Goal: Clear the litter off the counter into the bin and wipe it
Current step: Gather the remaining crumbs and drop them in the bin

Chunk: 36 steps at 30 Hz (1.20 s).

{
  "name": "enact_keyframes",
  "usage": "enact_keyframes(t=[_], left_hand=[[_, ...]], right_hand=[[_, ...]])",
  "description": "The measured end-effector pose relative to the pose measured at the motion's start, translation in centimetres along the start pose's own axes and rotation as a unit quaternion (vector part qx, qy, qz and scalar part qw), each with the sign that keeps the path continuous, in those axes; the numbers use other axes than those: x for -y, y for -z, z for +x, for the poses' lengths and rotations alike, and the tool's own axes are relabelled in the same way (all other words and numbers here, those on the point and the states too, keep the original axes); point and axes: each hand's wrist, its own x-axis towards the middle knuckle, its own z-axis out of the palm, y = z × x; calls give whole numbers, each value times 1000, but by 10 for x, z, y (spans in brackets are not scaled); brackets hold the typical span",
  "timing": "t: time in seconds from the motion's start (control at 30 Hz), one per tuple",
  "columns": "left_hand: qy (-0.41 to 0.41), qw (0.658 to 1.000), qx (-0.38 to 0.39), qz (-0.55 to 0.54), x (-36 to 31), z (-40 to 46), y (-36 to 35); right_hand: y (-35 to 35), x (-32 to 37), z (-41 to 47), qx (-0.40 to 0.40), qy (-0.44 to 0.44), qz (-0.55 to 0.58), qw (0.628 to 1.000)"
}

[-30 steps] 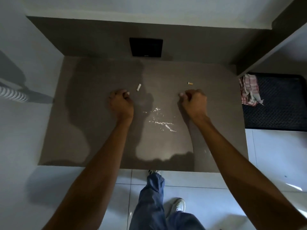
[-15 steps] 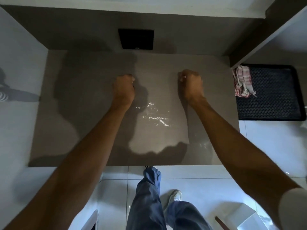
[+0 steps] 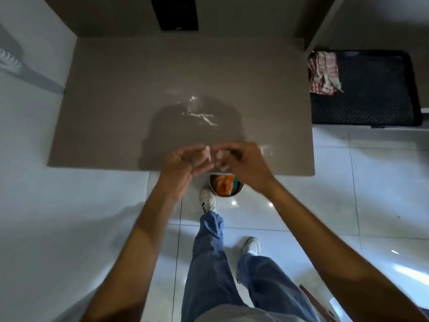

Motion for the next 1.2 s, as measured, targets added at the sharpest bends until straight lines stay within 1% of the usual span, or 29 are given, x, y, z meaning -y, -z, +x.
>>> enact_keyframes(t=[0.03,0.07,0.13,0.17,0.2,0.27,0.33,0.4,0.43,0.5,0.53,0.6,0.63,0.7,0.73,0.8,0.83,0.9,0.93,0.97,1.0,1.03,1.1,1.17,1.2], left_hand=[[29,999,-14,-10,29,-22,3],[59,997,-30,-28,59,-40,7],[120,990,-52,-62,114,-62,13],[153,983,-67,-76,141,-63,15],[186,975,-85,-86,167,-57,16],[233,960,-129,-87,216,-24,17],[259,948,-165,-88,258,30,17],[272,939,-189,-89,296,94,19],[274,936,-205,-86,313,124,21],[264,937,-219,-69,338,174,27],[261,942,-203,-56,349,194,31],[263,953,-149,-33,362,220,40],[267,954,-135,-30,365,226,45],[272,952,-133,-39,363,219,53],[270,952,-137,-40,357,208,55],[261,955,-141,-23,341,179,53],[250,957,-151,-5,330,160,49],[198,964,-174,47,302,116,33],[156,968,-172,90,287,93,22],[109,969,-163,151,274,72,12],[59,961,-155,223,257,49,1],[3,944,-149,293,241,26,-7],[-123,897,-137,403,213,-13,-27],[-230,840,-142,470,185,-38,-46],[-276,818,-141,485,167,-45,-57]], right_hand=[[-7,-12,-29,17,-24,8,1000],[-15,-28,-54,19,-67,30,997],[-30,-71,-92,-2,-177,54,983],[-38,-95,-103,-15,-240,75,968],[-46,-121,-108,-31,-299,116,947],[-63,-182,-98,-90,-396,209,890],[-80,-246,-68,-159,-453,259,838],[-100,-312,-28,-199,-478,285,807],[-109,-342,-7,-208,-485,279,802],[-123,-387,25,-183,-488,258,814],[-129,-404,37,-173,-481,264,818],[-136,-423,52,-184,-488,280,806],[-135,-425,55,-191,-494,276,802],[-129,-418,49,-185,-506,242,807],[-123,-409,42,-181,-505,214,817],[-111,-379,20,-155,-483,134,852],[-104,-356,6,-135,-451,83,878],[-91,-306,-25,-77,-340,-38,937],[-85,-281,-40,-49,-273,-95,956],[-80,-259,-53,-32,-216,-136,966],[-73,-234,-65,-21,-167,-164,972],[-66,-209,-75,-19,-119,-191,974],[-47,-161,-89,-51,-5,-237,970],[-19,-123,-89,-111,110,-269,950],[0,-104,-85,-142,138,-275,941]])
